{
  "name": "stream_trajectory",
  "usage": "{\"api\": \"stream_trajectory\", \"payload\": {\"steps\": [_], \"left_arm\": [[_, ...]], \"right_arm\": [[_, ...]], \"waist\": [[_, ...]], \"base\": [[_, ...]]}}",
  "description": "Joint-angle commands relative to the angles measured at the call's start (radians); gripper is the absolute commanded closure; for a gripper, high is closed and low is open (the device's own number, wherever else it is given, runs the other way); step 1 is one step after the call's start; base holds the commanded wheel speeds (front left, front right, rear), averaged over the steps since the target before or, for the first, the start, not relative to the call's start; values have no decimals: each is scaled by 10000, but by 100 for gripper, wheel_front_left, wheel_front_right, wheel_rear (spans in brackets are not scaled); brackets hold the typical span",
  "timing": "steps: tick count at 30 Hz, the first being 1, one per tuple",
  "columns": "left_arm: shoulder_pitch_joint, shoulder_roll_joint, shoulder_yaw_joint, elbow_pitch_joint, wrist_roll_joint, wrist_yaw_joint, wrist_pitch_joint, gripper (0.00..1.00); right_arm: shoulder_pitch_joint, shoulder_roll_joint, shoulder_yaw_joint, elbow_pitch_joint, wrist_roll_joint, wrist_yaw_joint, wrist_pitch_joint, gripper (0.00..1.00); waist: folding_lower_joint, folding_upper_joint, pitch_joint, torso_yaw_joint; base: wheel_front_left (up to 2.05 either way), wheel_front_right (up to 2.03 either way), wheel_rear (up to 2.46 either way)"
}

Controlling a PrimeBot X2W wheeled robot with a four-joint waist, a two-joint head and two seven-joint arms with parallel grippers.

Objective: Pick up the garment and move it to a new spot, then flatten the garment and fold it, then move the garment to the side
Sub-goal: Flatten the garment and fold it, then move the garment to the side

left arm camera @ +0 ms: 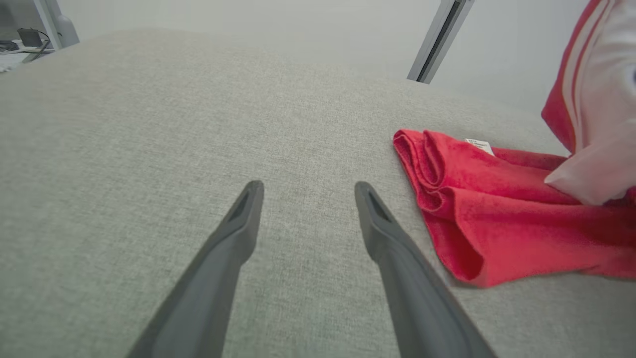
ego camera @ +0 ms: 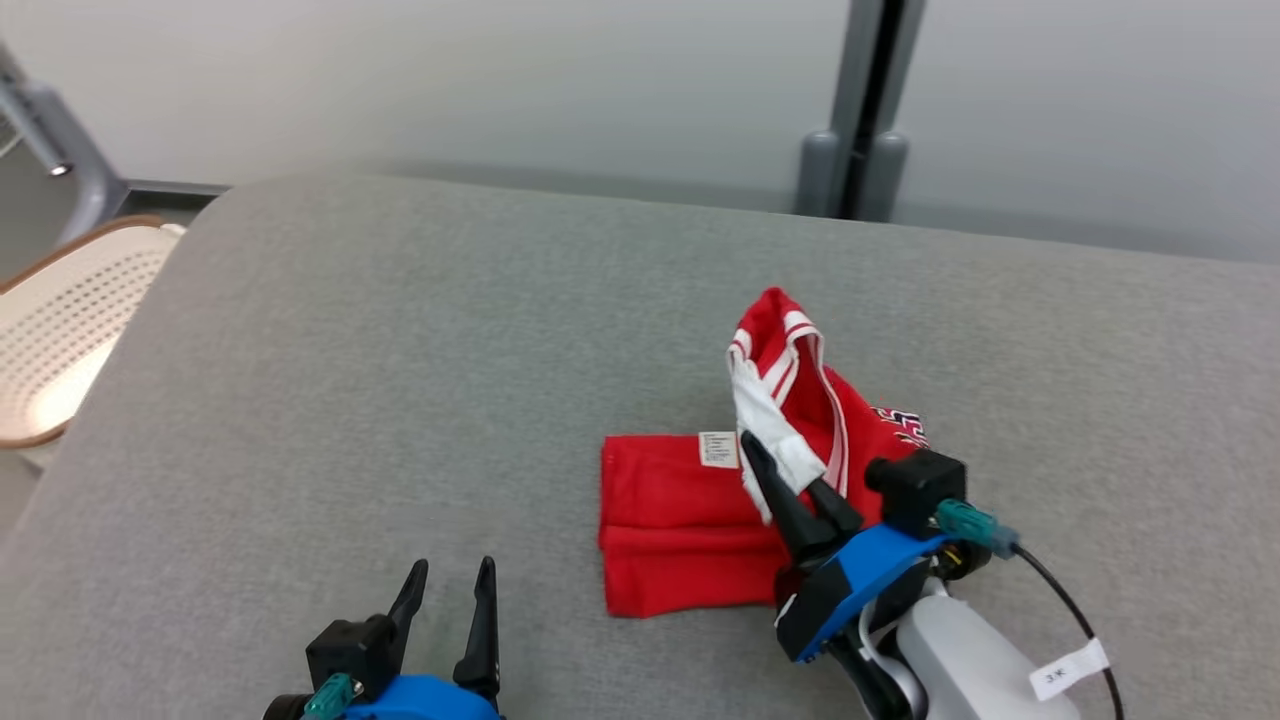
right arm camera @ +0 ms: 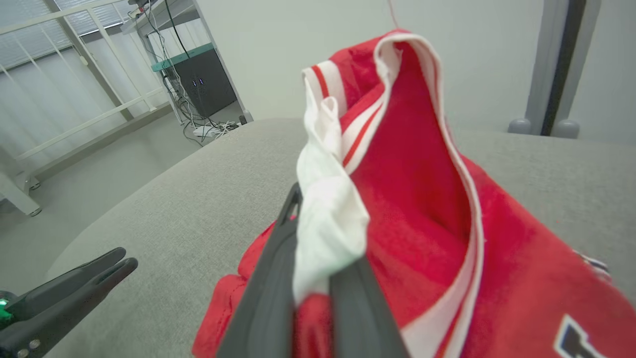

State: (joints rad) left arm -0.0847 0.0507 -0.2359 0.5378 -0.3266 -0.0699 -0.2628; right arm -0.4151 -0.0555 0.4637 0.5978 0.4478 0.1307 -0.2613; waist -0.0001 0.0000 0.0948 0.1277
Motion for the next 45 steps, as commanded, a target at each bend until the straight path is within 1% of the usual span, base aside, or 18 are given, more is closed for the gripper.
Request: {"api": "stream_trajectory", "payload": {"steps": [1,2,3,4,5,7,10,11,13,14,19,24,30,34,40,45], "left_arm": [[25,-2,5,4,-56,23,-22,0],[54,0,-1,11,-61,38,-22,0],[85,-2,-18,32,-57,54,-22,0],[104,-2,-26,42,-69,57,-22,0],[114,-1,-19,43,-67,60,-24,0],[127,-2,26,50,-74,83,-22,0],[150,-2,190,6,-58,133,-22,0],[167,-4,306,-54,-29,142,-22,0],[193,-1,428,-109,6,142,-22,0],[193,-1,428,-109,6,142,-22,0],[115,-4,685,-330,157,162,-24,0],[85,1,878,-516,278,236,-22,0],[432,1,984,-649,426,261,-22,0],[688,2,1024,-809,595,324,-24,0],[982,1,1117,-979,765,386,-22,0],[926,1,1022,-980,806,343,-22,0]], "right_arm": [[-196,20,149,152,65,0,-16,100],[-292,29,366,318,94,0,-11,98],[-392,38,543,478,108,0,-7,81],[-463,37,764,585,264,0,-7,54],[-544,48,999,589,435,0,-13,0],[-705,40,1372,487,809,0,-25,0],[-833,25,1455,272,1051,0,-36,0],[-807,24,1119,181,796,0,-40,0],[-634,22,529,159,312,0,-42,0],[-634,22,529,159,312,0,-42,0],[67,-32,-1328,-53,-1261,0,-36,0],[1002,-56,-2751,-403,-2673,0,-36,0],[2014,22,-3895,-591,-3447,0,-38,0],[2557,51,-4284,-626,-3634,0,-38,0],[2826,54,-4259,-563,-3301,0,-39,0],[2618,53,-4114,-459,-3161,0,-39,0]], "waist": [[1,0,147,273],[1,0,138,398],[1,0,144,504],[1,0,141,597],[1,0,133,669],[1,0,111,715],[1,0,32,523],[1,0,-43,262],[1,0,-128,-44],[1,0,-128,-44],[1,0,-269,-866],[1,0,-347,-1472],[1,0,-550,-1907],[1,0,-682,-2074],[1,0,-740,-2113],[1,0,-720,-1935]], "base": [[0,0,0],[0,0,0],[0,0,0],[0,0,0],[0,0,0],[0,0,0],[0,0,0],[0,0,0],[0,0,0],[0,0,0],[0,0,0],[0,0,0],[0,0,0],[0,0,0],[0,0,0],[0,0,0]]}}
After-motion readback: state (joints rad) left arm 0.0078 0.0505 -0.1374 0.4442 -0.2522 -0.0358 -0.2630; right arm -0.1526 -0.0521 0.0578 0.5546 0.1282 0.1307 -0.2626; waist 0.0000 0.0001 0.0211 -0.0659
